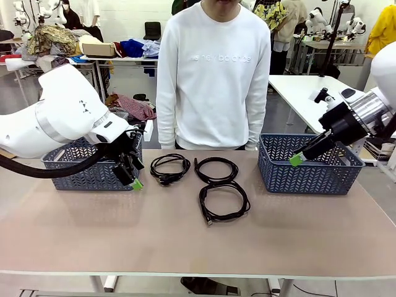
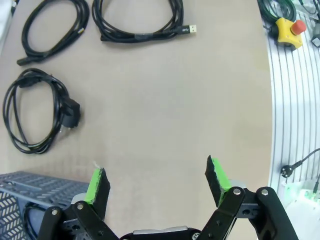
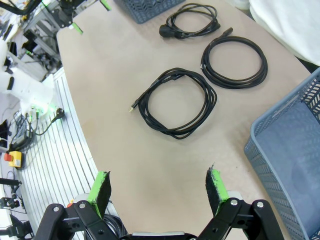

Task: Organize the cables according to human instructions.
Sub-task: Pick up a bundle of cables and place it in the basket indicated by the human.

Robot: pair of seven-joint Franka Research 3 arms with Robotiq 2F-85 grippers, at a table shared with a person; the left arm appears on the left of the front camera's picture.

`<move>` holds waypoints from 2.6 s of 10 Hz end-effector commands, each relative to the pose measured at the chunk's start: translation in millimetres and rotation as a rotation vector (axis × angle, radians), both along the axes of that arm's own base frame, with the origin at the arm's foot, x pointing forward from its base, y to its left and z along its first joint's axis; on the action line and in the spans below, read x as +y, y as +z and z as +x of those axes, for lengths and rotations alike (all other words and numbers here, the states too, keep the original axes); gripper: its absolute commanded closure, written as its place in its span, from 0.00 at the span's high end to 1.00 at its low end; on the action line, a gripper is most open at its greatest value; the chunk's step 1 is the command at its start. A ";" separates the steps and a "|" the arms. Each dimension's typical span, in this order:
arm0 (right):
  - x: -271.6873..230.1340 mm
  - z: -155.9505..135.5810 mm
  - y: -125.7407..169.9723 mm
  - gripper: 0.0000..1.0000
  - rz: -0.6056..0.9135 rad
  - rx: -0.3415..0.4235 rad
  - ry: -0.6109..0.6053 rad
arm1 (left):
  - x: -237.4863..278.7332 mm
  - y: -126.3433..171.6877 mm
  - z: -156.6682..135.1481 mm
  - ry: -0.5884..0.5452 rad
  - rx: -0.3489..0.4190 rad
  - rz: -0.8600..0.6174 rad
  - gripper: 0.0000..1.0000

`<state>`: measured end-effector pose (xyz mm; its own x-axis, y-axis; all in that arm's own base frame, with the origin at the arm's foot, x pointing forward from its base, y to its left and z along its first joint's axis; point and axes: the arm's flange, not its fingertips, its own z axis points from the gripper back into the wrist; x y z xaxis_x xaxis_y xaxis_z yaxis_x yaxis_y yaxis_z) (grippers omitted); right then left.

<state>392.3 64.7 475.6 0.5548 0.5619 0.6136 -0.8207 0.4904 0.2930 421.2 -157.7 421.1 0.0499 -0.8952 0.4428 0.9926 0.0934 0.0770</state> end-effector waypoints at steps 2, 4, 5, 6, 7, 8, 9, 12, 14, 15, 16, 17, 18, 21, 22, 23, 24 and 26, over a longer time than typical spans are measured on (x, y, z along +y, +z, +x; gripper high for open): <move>-0.1 2.4 0.9 1.00 0.033 -0.018 0.014 | 0.9 0.0 0.2 0.000 0.002 0.001 1.00; -0.1 2.4 0.9 1.00 0.033 -0.018 0.014 | 0.9 0.0 0.2 0.000 0.002 0.001 1.00; -0.1 2.4 0.9 1.00 0.033 -0.018 0.014 | 0.9 0.0 0.2 0.000 0.002 0.001 1.00; -0.1 2.4 0.9 1.00 0.033 -0.018 0.014 | 0.9 0.0 0.2 0.000 0.002 0.001 1.00; -0.1 2.4 0.9 1.00 0.033 -0.018 0.014 | 0.9 0.0 0.2 0.000 0.002 0.001 1.00; -0.1 2.4 0.9 1.00 0.033 -0.018 0.014 | 0.9 0.0 0.2 0.000 0.002 0.001 1.00; -0.1 2.4 0.9 1.00 0.033 -0.018 0.014 | 0.9 0.0 0.2 0.000 0.002 0.001 1.00; -0.1 2.4 0.9 1.00 0.033 -0.018 0.014 | 0.9 0.0 0.2 0.000 0.002 0.001 1.00; -0.1 2.4 0.9 1.00 0.033 -0.018 0.014 | 0.9 0.0 0.2 0.000 0.002 0.001 1.00; -0.1 2.4 0.9 1.00 0.033 -0.018 0.014 | 0.9 0.0 0.2 0.000 0.002 0.001 1.00; -0.1 2.4 0.9 1.00 0.033 -0.018 0.014 | 0.9 0.0 0.2 0.000 0.002 0.001 1.00; -0.1 2.4 0.9 1.00 0.033 -0.018 0.014 | 0.9 0.0 0.2 0.000 0.002 0.001 1.00; -0.1 2.4 0.9 1.00 0.033 -0.018 0.014 | 0.9 0.0 0.2 0.000 0.002 0.001 1.00; 0.0 0.0 0.0 1.00 0.000 0.000 0.000 | 0.9 0.0 0.2 0.000 0.002 0.001 1.00; 13.3 1.7 2.2 1.00 -0.046 0.047 -0.031 | 0.9 0.0 0.2 0.000 0.002 0.001 1.00; 28.2 1.9 5.9 1.00 -0.094 0.075 -0.047 | 0.9 0.0 0.2 0.000 0.002 0.001 1.00; 46.6 1.4 10.5 1.00 -0.152 0.127 -0.077 | 0.9 0.0 0.2 0.000 0.002 0.001 1.00; 91.5 0.0 19.2 1.00 -0.286 0.212 -0.149 | 0.9 0.0 0.2 0.000 0.002 0.001 1.00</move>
